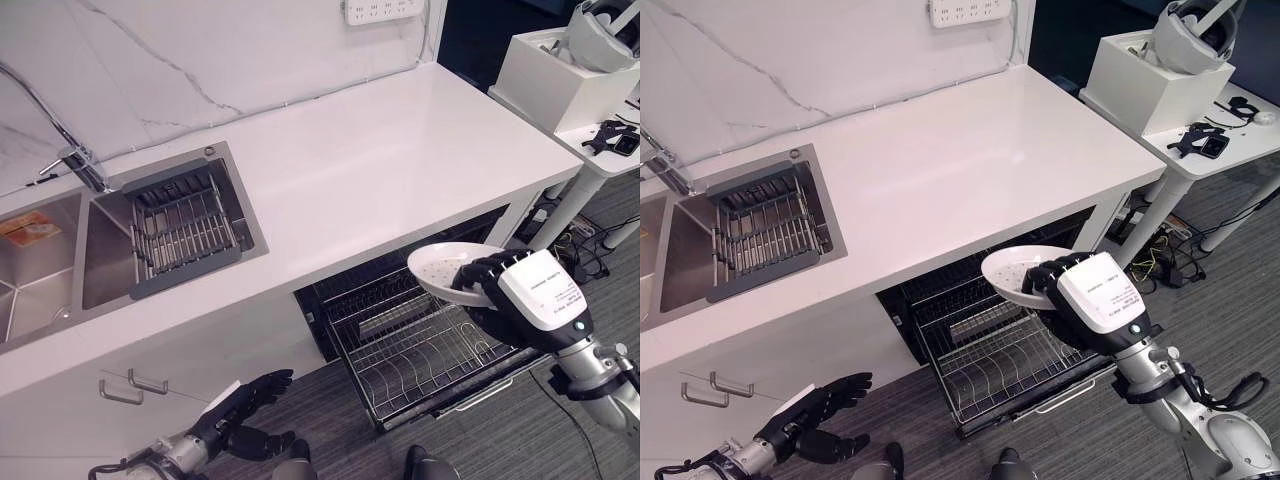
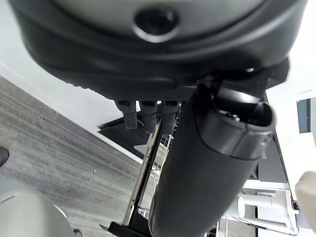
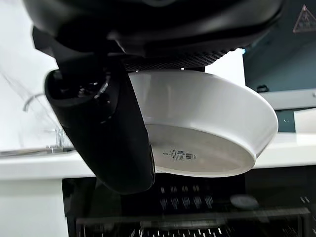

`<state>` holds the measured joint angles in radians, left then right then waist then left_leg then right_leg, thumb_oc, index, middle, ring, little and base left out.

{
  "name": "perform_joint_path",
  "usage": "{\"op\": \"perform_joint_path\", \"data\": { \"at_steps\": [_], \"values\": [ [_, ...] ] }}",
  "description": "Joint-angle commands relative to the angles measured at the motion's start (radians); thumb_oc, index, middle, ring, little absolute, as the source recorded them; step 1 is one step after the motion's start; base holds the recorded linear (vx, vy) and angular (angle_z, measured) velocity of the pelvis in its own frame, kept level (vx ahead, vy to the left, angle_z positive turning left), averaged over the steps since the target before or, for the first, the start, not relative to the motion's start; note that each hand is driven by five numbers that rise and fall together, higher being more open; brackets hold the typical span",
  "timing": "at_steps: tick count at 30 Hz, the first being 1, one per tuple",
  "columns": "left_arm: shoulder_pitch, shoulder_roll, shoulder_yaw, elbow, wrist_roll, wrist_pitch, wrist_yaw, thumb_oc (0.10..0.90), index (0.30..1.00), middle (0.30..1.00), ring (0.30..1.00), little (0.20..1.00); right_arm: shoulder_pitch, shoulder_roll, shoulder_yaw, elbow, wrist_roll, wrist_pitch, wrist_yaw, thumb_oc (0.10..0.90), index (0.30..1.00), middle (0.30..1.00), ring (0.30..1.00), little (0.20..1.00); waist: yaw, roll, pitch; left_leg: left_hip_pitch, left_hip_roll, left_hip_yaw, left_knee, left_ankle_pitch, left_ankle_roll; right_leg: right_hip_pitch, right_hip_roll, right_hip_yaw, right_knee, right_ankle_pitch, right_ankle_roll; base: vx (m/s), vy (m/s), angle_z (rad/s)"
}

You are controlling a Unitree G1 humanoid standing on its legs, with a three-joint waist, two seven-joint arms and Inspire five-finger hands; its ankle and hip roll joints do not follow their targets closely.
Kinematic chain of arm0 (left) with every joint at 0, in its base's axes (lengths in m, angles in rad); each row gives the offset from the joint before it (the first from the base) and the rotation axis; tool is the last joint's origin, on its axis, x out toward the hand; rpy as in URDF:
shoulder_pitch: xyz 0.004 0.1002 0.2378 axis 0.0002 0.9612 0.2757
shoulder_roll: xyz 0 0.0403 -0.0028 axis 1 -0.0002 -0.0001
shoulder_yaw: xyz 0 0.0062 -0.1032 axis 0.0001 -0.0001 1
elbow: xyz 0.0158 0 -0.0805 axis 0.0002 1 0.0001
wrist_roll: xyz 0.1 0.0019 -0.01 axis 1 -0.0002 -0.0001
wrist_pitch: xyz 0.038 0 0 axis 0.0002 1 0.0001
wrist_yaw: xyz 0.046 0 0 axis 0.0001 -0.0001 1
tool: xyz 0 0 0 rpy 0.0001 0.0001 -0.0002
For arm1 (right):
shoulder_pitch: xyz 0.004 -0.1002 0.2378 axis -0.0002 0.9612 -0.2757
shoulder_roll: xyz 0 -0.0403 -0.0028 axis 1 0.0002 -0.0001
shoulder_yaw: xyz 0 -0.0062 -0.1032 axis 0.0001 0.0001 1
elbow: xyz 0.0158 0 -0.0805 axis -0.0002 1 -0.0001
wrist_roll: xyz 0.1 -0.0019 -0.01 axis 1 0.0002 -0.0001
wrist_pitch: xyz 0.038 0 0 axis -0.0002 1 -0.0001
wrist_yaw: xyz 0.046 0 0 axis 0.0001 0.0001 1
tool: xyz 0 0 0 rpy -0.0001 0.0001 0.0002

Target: Place the dishes in the dishwasher.

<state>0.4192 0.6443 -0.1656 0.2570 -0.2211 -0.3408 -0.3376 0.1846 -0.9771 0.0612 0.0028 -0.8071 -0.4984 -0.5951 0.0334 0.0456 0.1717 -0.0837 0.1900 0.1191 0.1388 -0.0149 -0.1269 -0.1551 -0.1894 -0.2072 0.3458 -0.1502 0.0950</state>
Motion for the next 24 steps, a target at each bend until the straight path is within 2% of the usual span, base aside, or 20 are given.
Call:
{"op": "perform_joint_path", "data": {
  "at_steps": [1,6,10,16,22,24],
  "values": [
    [-0.062,0.019,0.013,-0.030,-0.008,-0.085,0.070,0.800,0.900,0.900,0.900,0.900,-0.108,-0.001,0.000,-0.062,0.008,-0.023,-0.134,0.400,0.300,0.300,0.300,0.300,0.009,-0.028,-0.021,-0.005,0.009,0.054,0.161,-0.232,0.053,0.105,-0.043,-0.108,-0.046,-0.100,0.091,0.00,-0.008,0.04],
    [-0.059,-0.020,-0.015,0.083,0.034,-0.122,0.104,0.800,0.900,0.900,0.900,0.900,-0.132,0.010,0.085,0.052,-0.024,-0.042,-0.172,0.400,0.300,0.300,0.300,0.300,0.020,-0.029,-0.020,-0.001,0.007,0.048,0.161,-0.237,0.053,0.113,-0.046,-0.122,-0.046,-0.103,0.091,0.00,-0.010,0.08],
    [-0.061,-0.030,-0.018,0.131,0.034,-0.135,0.116,0.800,0.900,0.900,0.900,0.900,-0.150,0.033,0.136,0.125,0.018,-0.041,-0.183,0.400,0.300,0.300,0.300,0.300,0.029,-0.028,-0.018,0.007,0.006,0.044,0.161,-0.243,0.053,0.125,-0.048,-0.131,-0.046,-0.108,0.091,0.01,-0.002,0.05],
    [-0.095,-0.056,-0.071,0.177,0.031,-0.165,0.160,0.800,0.900,0.900,0.900,0.900,-0.300,0.116,0.289,0.291,0.001,0.017,-0.221,0.400,0.300,0.300,0.300,0.300,0.063,-0.021,-0.017,0.012,0.004,0.032,0.161,-0.241,0.052,0.140,-0.054,-0.152,-0.046,-0.114,0.082,0.00,-0.004,0.05],
    [-0.090,-0.072,-0.086,0.207,0.048,-0.159,0.184,0.800,0.900,0.900,0.900,0.900,-0.390,0.153,0.348,0.373,-0.003,0.049,-0.192,0.400,0.300,0.300,0.300,0.300,0.090,-0.015,-0.019,0.007,0.002,0.022,0.161,-0.235,0.051,0.144,-0.057,-0.170,-0.046,-0.114,0.075,0.00,0.004,0.10],
    [-0.084,-0.090,-0.075,0.231,-0.009,-0.151,0.176,0.800,0.900,0.900,0.900,0.900,-0.425,0.175,0.368,0.425,-0.034,0.076,-0.179,0.400,0.300,0.300,0.300,0.300,0.105,-0.014,-0.018,0.004,0.002,0.017,0.161,-0.231,0.051,0.149,-0.061,-0.179,-0.046,-0.114,0.074,-0.01,0.021,0.20]
  ]
}}
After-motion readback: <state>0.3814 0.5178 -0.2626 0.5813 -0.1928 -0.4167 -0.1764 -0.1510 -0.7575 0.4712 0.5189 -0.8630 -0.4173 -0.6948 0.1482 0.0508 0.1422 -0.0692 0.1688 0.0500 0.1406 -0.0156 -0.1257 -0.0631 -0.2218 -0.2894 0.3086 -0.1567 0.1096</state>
